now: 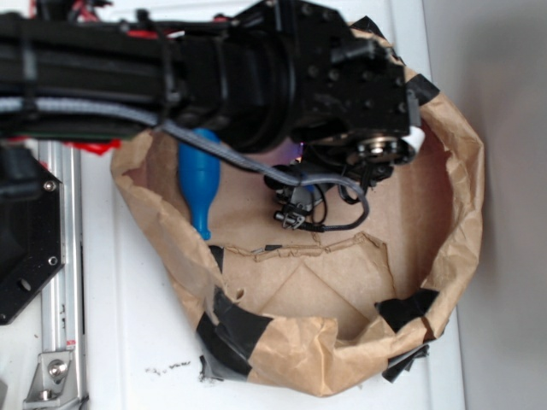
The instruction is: Grab the yellow duck.
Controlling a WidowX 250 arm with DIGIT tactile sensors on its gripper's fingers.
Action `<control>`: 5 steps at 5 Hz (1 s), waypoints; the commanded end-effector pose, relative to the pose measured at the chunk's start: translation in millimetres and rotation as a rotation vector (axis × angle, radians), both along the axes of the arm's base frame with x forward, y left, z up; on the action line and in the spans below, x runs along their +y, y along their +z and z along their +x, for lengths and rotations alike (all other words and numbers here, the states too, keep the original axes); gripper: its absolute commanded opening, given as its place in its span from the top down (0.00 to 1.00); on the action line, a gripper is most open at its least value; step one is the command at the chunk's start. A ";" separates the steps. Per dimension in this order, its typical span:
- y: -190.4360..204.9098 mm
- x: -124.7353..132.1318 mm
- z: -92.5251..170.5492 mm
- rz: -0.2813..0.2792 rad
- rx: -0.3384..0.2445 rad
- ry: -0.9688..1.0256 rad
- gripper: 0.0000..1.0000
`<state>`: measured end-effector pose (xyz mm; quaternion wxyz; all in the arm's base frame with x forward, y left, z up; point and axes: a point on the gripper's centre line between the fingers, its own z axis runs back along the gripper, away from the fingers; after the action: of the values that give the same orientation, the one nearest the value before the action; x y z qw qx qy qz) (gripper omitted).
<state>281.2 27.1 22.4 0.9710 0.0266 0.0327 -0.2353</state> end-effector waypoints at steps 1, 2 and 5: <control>69.7 -30.4 -13.6 0.023 -0.181 0.025 1.00; 119.6 -25.9 -15.4 0.025 -0.256 0.133 1.00; 129.9 -16.2 -16.5 -0.119 -0.243 0.194 1.00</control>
<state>263.3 14.2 144.0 0.9872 -0.0087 -0.0761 -0.1396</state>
